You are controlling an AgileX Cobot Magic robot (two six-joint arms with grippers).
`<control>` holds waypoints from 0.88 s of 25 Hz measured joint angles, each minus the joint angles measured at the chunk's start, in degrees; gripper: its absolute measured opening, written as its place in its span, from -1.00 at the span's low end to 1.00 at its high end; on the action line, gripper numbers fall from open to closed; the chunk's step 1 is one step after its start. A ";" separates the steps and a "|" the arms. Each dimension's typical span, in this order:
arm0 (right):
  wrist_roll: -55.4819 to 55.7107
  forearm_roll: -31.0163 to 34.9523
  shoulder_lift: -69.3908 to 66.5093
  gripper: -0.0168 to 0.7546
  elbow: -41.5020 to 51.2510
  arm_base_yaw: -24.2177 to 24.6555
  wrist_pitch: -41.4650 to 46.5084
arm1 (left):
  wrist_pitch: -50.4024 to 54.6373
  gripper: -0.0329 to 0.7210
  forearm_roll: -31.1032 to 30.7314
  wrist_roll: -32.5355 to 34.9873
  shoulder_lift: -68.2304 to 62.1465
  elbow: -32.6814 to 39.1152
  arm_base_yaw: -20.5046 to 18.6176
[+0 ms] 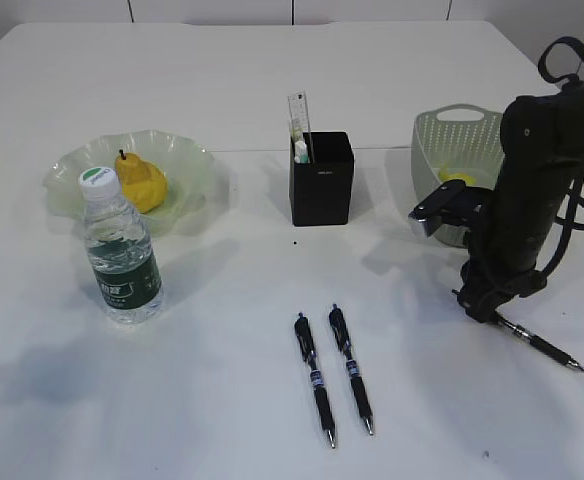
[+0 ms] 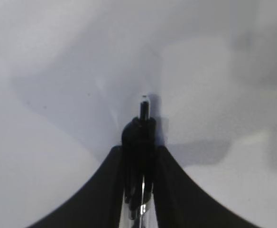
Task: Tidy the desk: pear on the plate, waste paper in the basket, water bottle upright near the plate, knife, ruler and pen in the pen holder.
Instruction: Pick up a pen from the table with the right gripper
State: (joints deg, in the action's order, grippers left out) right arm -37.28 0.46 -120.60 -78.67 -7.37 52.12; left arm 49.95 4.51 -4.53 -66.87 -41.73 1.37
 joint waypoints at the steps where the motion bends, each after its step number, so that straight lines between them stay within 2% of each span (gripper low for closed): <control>1: 0.00 0.00 0.00 -0.59 0.00 0.00 0.00 | 0.00 0.33 0.00 0.00 0.00 0.00 0.00; 15: 0.00 5.27 3.09 -0.63 0.00 0.00 0.00 | -0.12 0.33 0.00 0.00 0.00 0.00 0.00; 22: -4.59 15.59 9.41 -0.63 0.00 0.09 0.00 | -1.26 0.33 0.00 0.00 0.00 0.00 0.00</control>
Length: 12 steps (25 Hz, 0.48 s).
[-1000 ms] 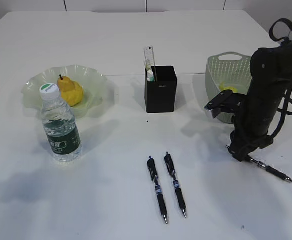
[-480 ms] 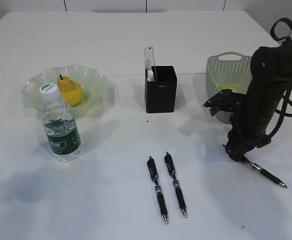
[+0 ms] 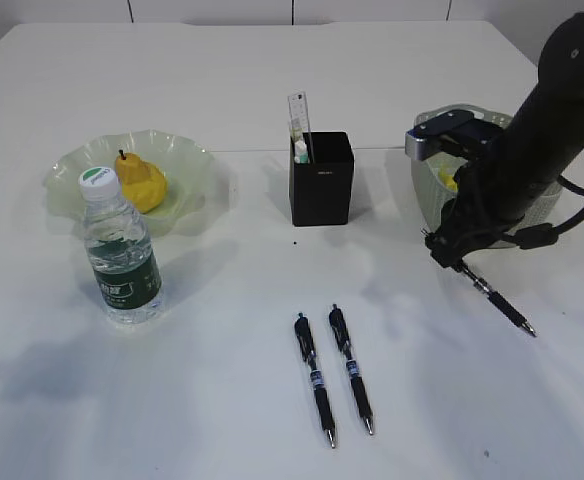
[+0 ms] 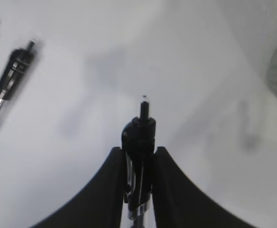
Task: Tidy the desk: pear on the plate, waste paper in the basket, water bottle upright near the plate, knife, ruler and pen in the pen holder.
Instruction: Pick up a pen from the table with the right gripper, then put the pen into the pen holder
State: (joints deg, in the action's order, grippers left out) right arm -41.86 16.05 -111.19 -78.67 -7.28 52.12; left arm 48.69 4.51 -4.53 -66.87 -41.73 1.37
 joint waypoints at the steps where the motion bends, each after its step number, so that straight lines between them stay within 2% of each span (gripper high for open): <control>1: -0.82 1.56 0.85 -0.63 0.00 0.00 0.00 | 0.00 0.33 0.00 0.00 0.00 0.00 0.00; 5: -3.51 7.43 2.64 -0.63 -0.98 0.00 -0.12 | 0.00 0.33 0.00 0.00 0.00 0.00 0.00; 12: -10.02 20.65 2.64 -0.63 -7.87 0.00 -2.28 | 0.00 0.33 0.00 0.00 0.00 0.00 0.00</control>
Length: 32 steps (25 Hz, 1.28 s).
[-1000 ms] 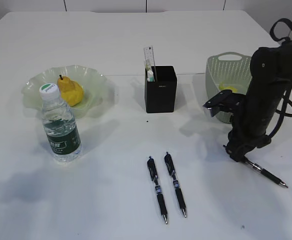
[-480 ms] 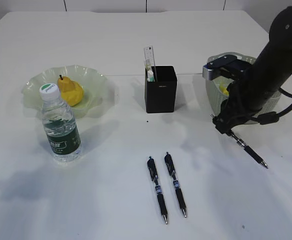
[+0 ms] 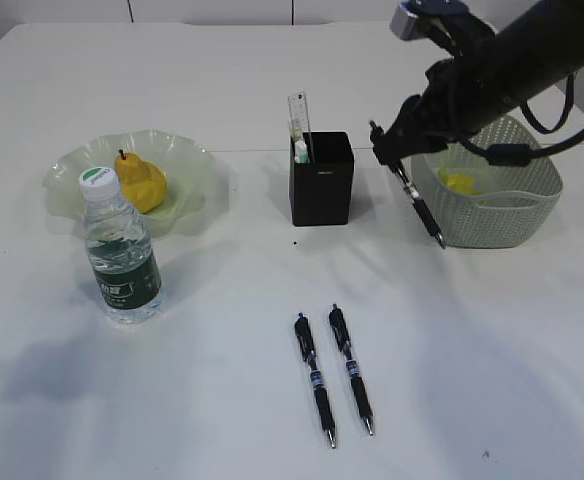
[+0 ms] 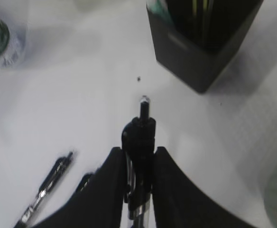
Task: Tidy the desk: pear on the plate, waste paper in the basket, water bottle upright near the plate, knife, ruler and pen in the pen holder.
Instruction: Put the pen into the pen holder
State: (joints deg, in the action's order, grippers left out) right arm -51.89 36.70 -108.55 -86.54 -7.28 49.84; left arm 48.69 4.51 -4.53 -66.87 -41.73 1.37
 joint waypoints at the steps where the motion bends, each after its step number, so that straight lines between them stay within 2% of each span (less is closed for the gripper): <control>1: -1.37 1.65 0.00 -0.63 -0.78 0.00 -0.78 | 0.00 0.33 0.00 0.00 0.00 0.00 0.00; 6: -10.59 11.32 0.00 -0.63 -3.97 -0.84 -7.70 | 0.00 0.33 0.00 0.00 0.00 0.00 0.00; 10: -22.83 24.75 -1.11 -0.63 -4.76 -1.72 -13.74 | 0.00 0.33 0.00 0.00 0.00 0.00 0.00; 13: -32.63 35.26 -3.02 -0.63 -5.07 -1.85 -15.11 | 0.00 0.33 0.00 0.00 0.00 0.00 0.00; 22: -58.13 60.28 -8.48 -0.62 -5.21 -1.85 -17.10 | 0.00 0.33 0.00 0.00 0.00 0.00 0.00; 25: -61.94 63.18 -10.40 -0.62 -6.00 -1.85 -17.48 | 0.00 0.33 0.00 0.00 0.00 0.00 0.00; 32: -62.93 64.10 -15.68 -0.62 -10.64 -1.85 -17.38 | 0.00 0.33 0.00 0.00 0.00 0.00 0.00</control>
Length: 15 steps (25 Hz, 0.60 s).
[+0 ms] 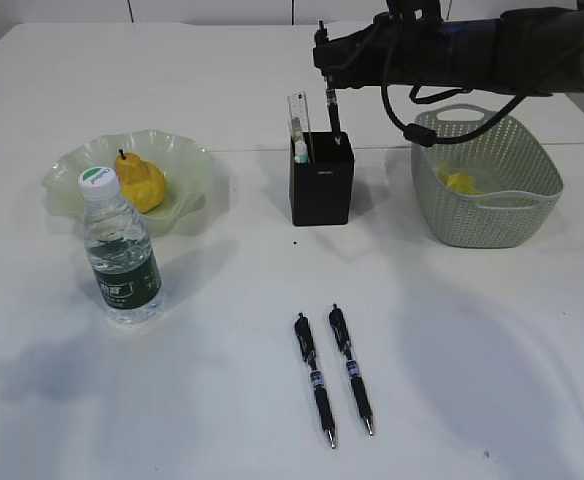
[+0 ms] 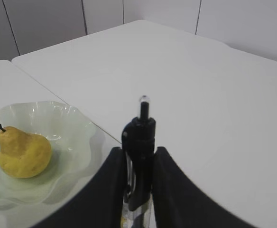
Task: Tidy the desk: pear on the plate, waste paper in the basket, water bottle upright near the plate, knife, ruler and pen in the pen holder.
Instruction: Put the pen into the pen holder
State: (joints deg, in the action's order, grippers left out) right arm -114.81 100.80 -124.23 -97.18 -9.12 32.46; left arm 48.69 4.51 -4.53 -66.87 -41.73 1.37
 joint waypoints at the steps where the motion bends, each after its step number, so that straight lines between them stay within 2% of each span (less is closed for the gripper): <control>1: 0.00 0.00 -0.77 -0.62 -0.60 0.00 0.00 | 0.00 0.33 0.00 0.00 0.00 0.00 0.00; 11: -0.13 0.04 -6.49 -0.60 -1.39 0.00 1.33 | 0.00 0.33 0.00 0.00 0.00 0.00 0.00; 15: -0.13 0.04 -7.04 -0.46 -1.39 0.00 1.33 | 0.00 0.33 0.00 0.00 0.00 0.00 0.00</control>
State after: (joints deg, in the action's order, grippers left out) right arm -114.95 100.84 -131.27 -98.57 -9.12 33.80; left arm 48.69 4.51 -4.53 -66.87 -41.73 1.37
